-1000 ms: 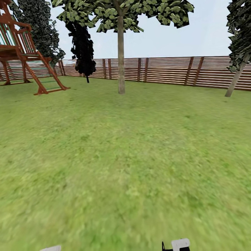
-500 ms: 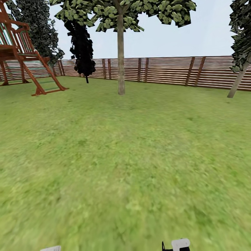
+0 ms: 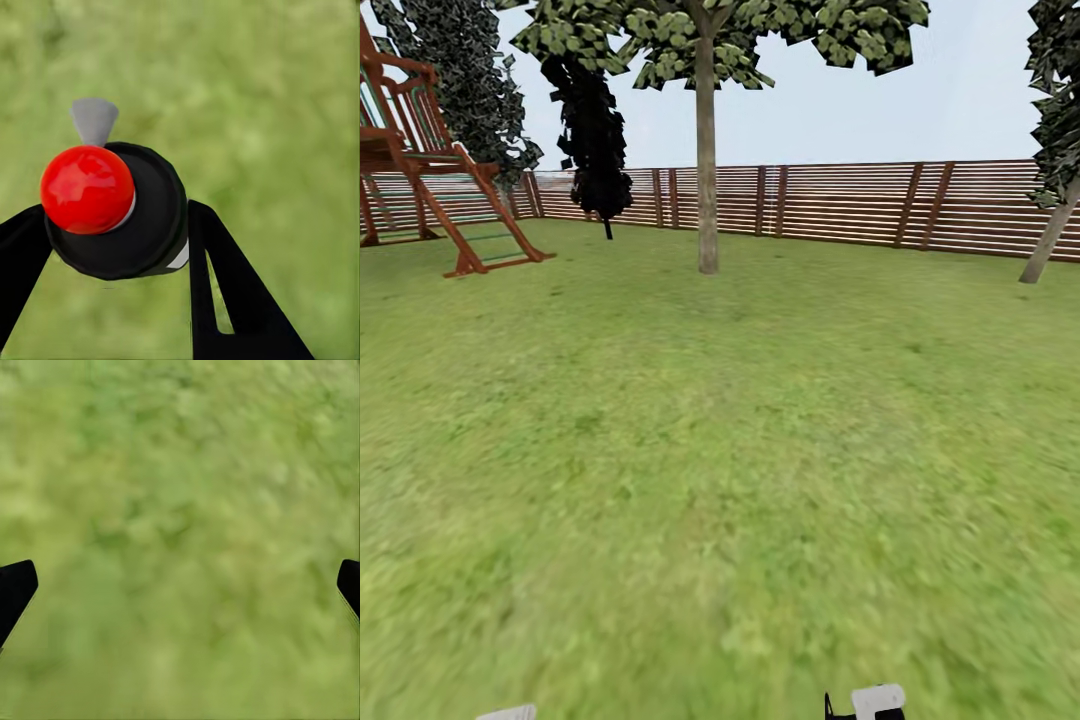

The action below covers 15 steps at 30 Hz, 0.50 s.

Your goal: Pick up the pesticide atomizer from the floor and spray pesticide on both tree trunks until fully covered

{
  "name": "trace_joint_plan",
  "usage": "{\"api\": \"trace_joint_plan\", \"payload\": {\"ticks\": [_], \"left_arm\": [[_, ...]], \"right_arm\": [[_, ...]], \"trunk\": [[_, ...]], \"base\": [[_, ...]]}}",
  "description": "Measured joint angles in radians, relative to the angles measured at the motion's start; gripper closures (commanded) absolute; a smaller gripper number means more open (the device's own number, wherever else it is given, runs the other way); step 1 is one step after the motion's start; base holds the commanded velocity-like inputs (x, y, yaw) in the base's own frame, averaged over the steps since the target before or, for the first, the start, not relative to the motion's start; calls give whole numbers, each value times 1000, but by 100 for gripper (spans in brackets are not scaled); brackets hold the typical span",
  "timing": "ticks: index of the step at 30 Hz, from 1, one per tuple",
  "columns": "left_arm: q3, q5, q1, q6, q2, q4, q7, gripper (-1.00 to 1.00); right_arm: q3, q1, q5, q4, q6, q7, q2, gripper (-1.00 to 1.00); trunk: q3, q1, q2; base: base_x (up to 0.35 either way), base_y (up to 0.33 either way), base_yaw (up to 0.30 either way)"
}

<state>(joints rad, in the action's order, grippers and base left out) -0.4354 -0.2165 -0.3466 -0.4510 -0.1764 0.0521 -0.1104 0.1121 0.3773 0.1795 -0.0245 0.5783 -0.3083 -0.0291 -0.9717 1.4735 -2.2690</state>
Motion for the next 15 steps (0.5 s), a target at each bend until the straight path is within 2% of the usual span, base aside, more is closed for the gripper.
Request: {"api": "trace_joint_plan", "payload": {"ticks": [15], "left_arm": [[0, 1, 0, 0, 0, 0, -1, 100]], "right_arm": [[0, 0, 0, 0, 0, 0, 0, -100]], "trunk": [[0, 0, 0]], "base": [[338, 0, 0]]}}
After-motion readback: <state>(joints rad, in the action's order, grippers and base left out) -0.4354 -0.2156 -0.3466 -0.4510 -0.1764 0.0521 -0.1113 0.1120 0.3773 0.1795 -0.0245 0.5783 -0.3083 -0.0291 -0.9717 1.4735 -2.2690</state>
